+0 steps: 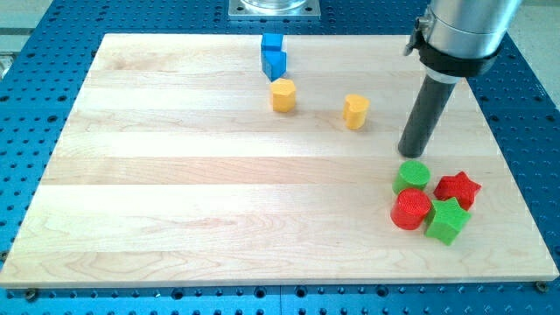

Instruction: Push the yellow blocks towards the left middle end

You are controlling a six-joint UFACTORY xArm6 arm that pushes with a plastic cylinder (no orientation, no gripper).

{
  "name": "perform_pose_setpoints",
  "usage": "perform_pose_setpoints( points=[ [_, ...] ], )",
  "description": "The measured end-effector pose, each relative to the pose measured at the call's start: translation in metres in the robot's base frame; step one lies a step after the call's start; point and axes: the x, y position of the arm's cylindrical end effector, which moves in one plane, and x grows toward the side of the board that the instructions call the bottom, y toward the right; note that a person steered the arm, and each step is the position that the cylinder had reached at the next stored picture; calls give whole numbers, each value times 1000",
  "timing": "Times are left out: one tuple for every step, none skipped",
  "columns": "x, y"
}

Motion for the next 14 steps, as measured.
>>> perform_pose_setpoints(
  points=[
    [21,0],
    [30,0],
    [25,4],
    [-5,41],
    [-18,60],
    [-18,60],
    [-18,61],
    [-18,61],
    [-18,62],
    [-18,62],
    [-19,63],
    [-19,68],
    [-19,68],
    [-35,41]
  ],
)
